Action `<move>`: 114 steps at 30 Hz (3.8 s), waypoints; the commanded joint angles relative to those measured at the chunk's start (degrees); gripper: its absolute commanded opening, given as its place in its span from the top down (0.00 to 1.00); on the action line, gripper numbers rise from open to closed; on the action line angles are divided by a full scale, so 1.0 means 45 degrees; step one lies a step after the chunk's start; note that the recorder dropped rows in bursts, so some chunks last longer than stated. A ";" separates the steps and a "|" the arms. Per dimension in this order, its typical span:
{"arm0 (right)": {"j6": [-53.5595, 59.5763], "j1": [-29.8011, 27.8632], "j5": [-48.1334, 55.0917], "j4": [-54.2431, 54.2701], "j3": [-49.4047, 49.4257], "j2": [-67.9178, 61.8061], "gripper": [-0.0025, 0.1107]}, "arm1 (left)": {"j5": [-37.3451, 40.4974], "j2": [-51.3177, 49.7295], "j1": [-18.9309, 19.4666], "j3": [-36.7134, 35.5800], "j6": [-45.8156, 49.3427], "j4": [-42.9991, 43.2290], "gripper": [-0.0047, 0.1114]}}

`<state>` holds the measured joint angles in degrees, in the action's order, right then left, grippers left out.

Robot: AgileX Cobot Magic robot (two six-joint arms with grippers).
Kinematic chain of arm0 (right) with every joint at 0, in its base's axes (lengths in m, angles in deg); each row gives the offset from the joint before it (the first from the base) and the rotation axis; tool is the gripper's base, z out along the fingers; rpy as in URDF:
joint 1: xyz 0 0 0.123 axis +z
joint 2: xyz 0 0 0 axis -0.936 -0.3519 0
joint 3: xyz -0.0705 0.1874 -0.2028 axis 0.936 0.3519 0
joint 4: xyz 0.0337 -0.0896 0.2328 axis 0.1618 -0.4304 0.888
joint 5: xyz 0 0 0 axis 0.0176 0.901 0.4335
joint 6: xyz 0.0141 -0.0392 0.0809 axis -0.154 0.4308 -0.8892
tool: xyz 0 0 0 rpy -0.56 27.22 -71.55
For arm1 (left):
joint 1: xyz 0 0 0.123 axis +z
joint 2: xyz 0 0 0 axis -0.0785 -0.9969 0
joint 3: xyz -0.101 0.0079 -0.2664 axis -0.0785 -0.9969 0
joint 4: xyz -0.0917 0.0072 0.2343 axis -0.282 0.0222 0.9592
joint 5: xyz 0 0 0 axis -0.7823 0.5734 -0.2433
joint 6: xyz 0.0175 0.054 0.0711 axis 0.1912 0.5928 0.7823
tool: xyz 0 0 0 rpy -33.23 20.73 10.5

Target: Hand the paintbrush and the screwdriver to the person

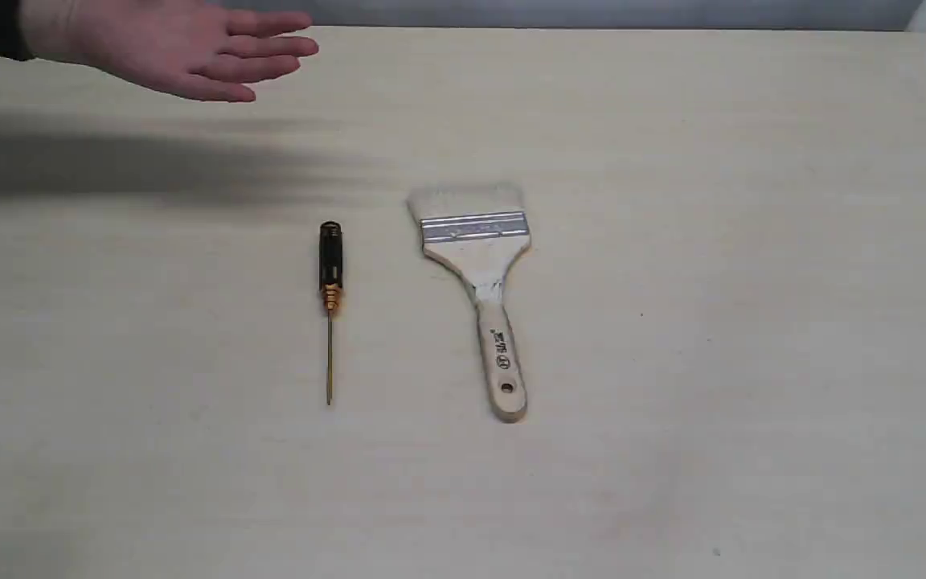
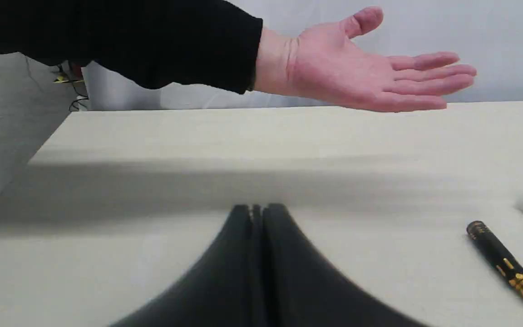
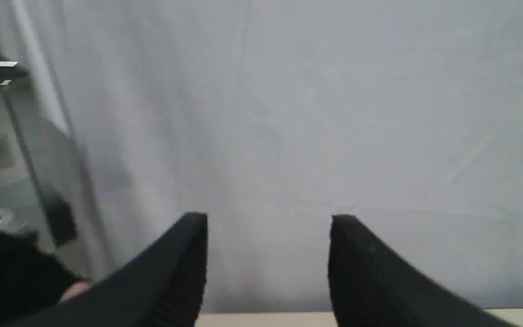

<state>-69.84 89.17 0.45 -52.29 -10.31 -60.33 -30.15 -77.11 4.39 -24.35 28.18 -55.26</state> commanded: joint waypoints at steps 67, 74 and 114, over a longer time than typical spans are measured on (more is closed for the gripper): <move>-0.4401 0.4055 0.9545 -0.5675 -1.4088 -2.4364 0.55 | -0.0081 0.0032 -0.0066 -0.0026 -0.0026 -0.0018 0.96; -0.6454 0.4192 1.0003 -0.7173 -1.4203 -2.4772 0.55 | -0.0081 0.0032 -0.0066 -0.0026 -0.0026 -0.0018 0.96; -0.8016 0.4217 0.8944 -0.8263 -1.4203 -2.5645 0.94 | -0.0076 0.0032 -0.0066 -0.0026 -0.0026 -0.0006 0.96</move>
<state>-106.38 108.26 39.38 -88.11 -74.58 -175.92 -30.15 -77.11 4.39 -24.35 28.18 -55.26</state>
